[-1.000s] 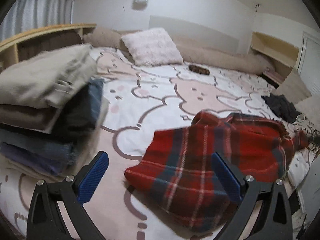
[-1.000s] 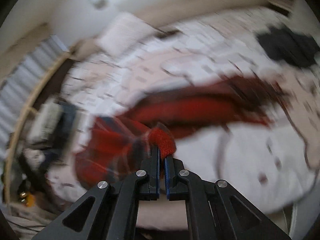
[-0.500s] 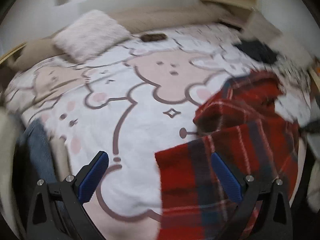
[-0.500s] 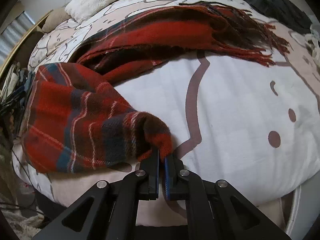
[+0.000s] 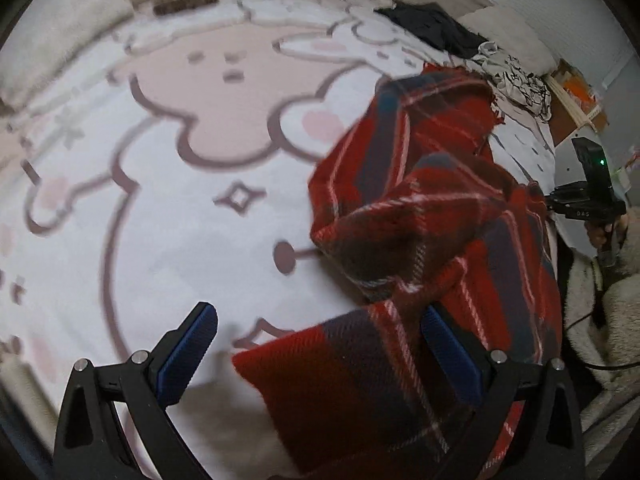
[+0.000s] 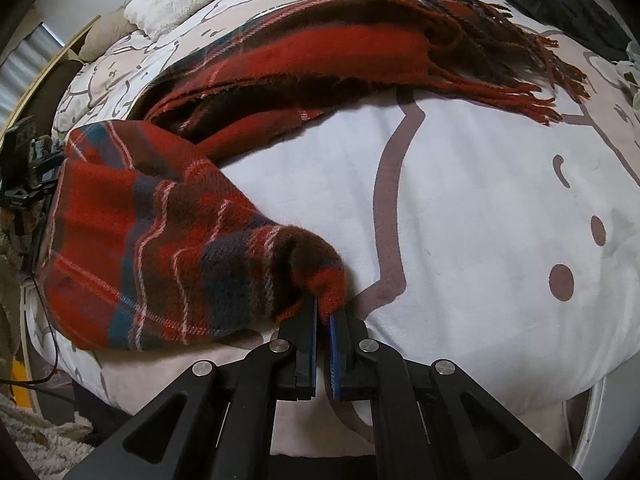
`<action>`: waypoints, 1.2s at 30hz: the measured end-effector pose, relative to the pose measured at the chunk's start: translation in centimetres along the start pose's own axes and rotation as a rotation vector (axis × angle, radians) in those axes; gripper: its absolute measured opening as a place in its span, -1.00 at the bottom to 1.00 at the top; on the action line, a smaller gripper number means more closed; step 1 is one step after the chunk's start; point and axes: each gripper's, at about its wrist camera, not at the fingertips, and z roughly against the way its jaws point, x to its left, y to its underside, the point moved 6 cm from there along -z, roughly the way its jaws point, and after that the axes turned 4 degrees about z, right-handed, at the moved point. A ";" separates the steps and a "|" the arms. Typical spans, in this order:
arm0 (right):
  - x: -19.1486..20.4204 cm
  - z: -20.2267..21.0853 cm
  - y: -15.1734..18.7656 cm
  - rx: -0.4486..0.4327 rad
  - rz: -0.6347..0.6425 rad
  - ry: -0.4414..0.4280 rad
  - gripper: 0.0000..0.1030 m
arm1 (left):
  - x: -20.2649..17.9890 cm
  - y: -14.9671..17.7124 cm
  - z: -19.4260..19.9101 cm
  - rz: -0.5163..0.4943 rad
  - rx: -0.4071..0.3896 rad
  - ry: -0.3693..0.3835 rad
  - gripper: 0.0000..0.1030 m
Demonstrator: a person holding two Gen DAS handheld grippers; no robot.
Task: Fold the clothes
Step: 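Grasp a corner of the red plaid blanket with the left tool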
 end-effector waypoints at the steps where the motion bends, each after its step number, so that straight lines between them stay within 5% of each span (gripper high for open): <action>1: 0.0 0.0 0.1 0.002 -0.001 0.000 -0.90 | -0.1 0.4 -0.5 0.007 0.028 0.015 0.98; 6: -0.1 0.0 0.0 0.007 0.001 -0.007 -0.90 | -1.0 2.2 -1.6 0.017 0.089 0.026 0.96; 8: -0.1 0.0 0.1 0.003 0.004 -0.010 -0.90 | -0.8 2.1 -0.8 0.059 0.046 0.014 0.69; 10: -0.2 0.1 0.3 -0.008 0.001 -0.011 -0.90 | -1.0 2.3 1.2 0.083 -0.040 0.001 0.15; 16: 0.1 0.2 0.4 -0.034 0.009 -0.010 -0.90 | -2.0 3.9 5.6 0.145 -0.181 -0.018 -0.52; 21: -0.2 0.4 0.5 -0.050 0.014 -0.020 -0.90 | -1.1 4.6 5.6 0.144 -0.172 -0.162 -0.52; 25: -0.1 0.5 0.7 -0.064 0.022 -0.013 -0.90 | -0.6 3.1 4.3 0.027 -0.089 -0.204 0.28; 31: -0.1 0.4 0.5 -0.066 0.013 -0.023 -0.90 | -0.1 0.5 2.1 -0.189 0.100 -0.288 0.24; 33: -0.3 0.4 0.7 -0.064 0.007 -0.029 -0.90 | -0.2 0.3 1.1 -0.246 0.180 -0.274 -0.02; 36: 0.0 0.3 0.6 -0.061 -0.001 -0.037 -0.90 | -0.6 0.4 -0.2 -0.319 0.284 -0.243 -0.07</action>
